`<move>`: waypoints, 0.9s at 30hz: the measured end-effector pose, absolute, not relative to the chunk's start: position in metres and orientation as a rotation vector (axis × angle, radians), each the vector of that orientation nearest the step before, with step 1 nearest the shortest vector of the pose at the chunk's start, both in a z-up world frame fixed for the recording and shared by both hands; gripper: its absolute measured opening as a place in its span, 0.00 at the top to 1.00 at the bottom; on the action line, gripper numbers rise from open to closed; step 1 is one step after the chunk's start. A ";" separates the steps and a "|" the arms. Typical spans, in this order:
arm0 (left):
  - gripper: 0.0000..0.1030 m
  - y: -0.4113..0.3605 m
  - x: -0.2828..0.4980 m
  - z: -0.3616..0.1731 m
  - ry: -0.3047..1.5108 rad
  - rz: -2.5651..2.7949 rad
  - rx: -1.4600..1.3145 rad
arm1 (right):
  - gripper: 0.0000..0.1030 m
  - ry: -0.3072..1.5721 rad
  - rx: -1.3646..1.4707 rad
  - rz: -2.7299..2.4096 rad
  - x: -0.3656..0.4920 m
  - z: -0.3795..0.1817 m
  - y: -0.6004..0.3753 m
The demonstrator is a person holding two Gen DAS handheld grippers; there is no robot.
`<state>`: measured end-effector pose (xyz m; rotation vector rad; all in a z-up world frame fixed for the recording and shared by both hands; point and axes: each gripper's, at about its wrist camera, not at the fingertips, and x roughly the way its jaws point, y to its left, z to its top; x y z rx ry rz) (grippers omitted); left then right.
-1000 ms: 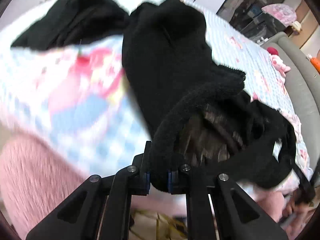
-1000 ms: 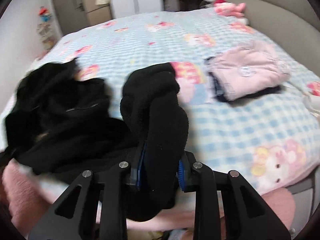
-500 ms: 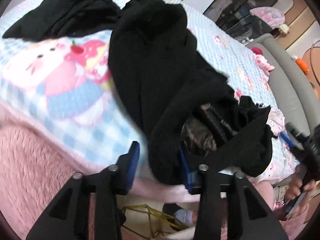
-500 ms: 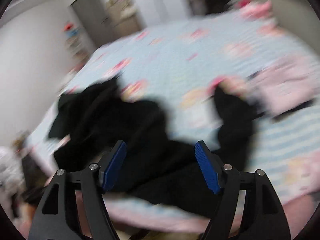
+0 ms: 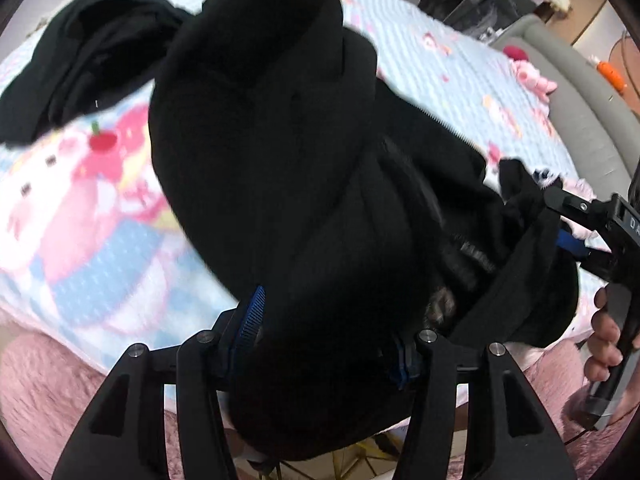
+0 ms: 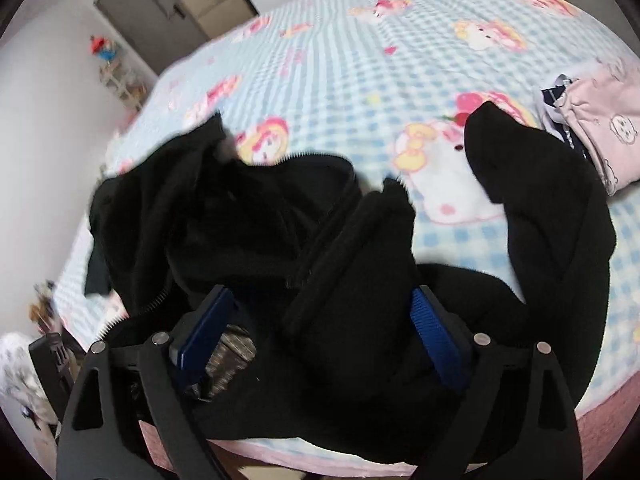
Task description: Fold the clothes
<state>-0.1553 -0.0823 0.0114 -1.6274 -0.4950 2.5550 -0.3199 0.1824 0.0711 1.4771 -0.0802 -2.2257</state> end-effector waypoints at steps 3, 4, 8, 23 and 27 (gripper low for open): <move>0.46 -0.085 -0.145 0.001 -0.511 2.523 -1.696 | 0.14 0.093 1.586 -2.262 -0.322 0.042 0.173; 0.46 -0.090 -0.143 0.001 -0.534 2.523 -1.701 | 0.20 0.100 1.609 -2.246 -0.320 0.033 0.175; 0.52 -0.110 -0.131 0.015 -0.533 2.620 -1.664 | 0.57 0.177 1.591 -2.175 -0.301 0.022 0.181; 0.43 -0.129 -0.117 -0.021 -0.874 2.315 -1.587 | 0.40 0.228 1.569 -2.078 -0.261 0.018 0.192; 0.43 -0.136 -0.109 -0.029 -0.892 2.315 -1.579 | 0.66 0.175 1.525 -2.127 -0.260 0.021 0.191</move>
